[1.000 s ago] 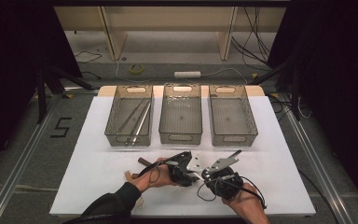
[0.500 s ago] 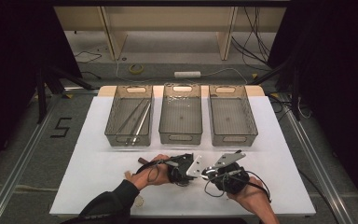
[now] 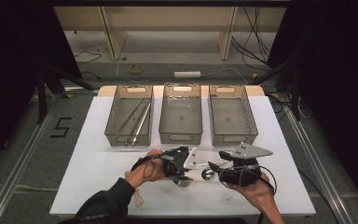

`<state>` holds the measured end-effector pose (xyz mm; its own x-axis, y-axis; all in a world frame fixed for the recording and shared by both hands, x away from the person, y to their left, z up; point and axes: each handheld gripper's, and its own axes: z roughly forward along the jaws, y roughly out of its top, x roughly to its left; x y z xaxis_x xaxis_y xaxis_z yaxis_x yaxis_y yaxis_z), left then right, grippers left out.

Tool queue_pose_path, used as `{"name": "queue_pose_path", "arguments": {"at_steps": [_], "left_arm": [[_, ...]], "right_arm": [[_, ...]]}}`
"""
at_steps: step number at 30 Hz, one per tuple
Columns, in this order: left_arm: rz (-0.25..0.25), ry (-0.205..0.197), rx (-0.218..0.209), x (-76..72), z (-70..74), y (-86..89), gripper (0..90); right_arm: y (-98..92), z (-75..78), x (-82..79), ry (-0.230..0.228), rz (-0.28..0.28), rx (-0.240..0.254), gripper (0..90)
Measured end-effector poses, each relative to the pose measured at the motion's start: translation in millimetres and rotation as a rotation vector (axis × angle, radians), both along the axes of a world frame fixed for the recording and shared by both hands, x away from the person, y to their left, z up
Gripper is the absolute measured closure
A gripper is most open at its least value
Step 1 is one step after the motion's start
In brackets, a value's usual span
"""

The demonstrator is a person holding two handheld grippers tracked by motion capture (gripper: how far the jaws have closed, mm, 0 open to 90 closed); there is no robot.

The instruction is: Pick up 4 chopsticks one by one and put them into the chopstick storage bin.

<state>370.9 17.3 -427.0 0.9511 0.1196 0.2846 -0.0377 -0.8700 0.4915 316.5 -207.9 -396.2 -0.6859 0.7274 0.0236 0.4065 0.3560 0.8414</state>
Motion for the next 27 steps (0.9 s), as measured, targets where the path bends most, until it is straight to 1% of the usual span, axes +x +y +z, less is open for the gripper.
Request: {"name": "queue_pose_path", "arguments": {"at_steps": [2,4,6,7,10,14,16,17,22,23,25,27], "left_arm": [[0.023,0.001,0.006,2.0,2.8,3.8,84.1],[0.051,0.009,0.008,4.5,5.2,8.5,84.1],[0.079,0.02,0.003,7.0,7.5,14.8,84.0],[0.098,0.023,-0.007,8.0,8.8,18.7,84.0],[0.164,0.034,-0.05,12.2,14.9,33.4,84.0],[0.252,0.067,-0.124,17.8,24.9,53.2,84.0],[0.284,0.074,-0.144,20.7,28.7,60.7,84.0],[0.3,0.077,-0.156,22.0,30.0,63.7,84.0],[0.35,0.092,-0.193,27.1,35.7,74.5,83.9],[0.353,0.089,-0.193,27.8,36.6,76.0,84.0],[0.378,0.092,-0.206,29.5,38.7,80.2,83.9],[0.39,0.094,-0.216,31.1,40.7,84.3,84.0]], "right_arm": [[-2.9,2.4,-0.5,-0.018,-0.012,0.018,39.2],[-5.0,1.2,0.1,-0.023,-0.036,0.017,37.3],[-6.8,-2.4,0.2,-0.018,-0.05,0.019,35.7],[-7.6,-4.3,-0.5,-0.026,-0.057,0.018,35.2],[-10.5,-9.0,-2.7,-0.026,-0.06,0.024,33.9],[-12.1,-16.8,-4.1,-0.014,-0.062,0.036,33.6],[-11.5,-20.1,-4.1,-0.002,-0.058,0.04,33.3],[-11.1,-21.4,-3.8,-0.005,-0.054,0.038,33.3],[-8.7,-24.3,-4.4,-0.003,-0.047,0.042,32.9],[-8.6,-25.0,-4.2,-0.002,-0.046,0.045,32.5],[-8.9,-26.3,-4.0,0.004,-0.052,0.047,31.7],[-8.9,-27.4,-3.4,0.013,-0.05,0.053,31.6]]}}
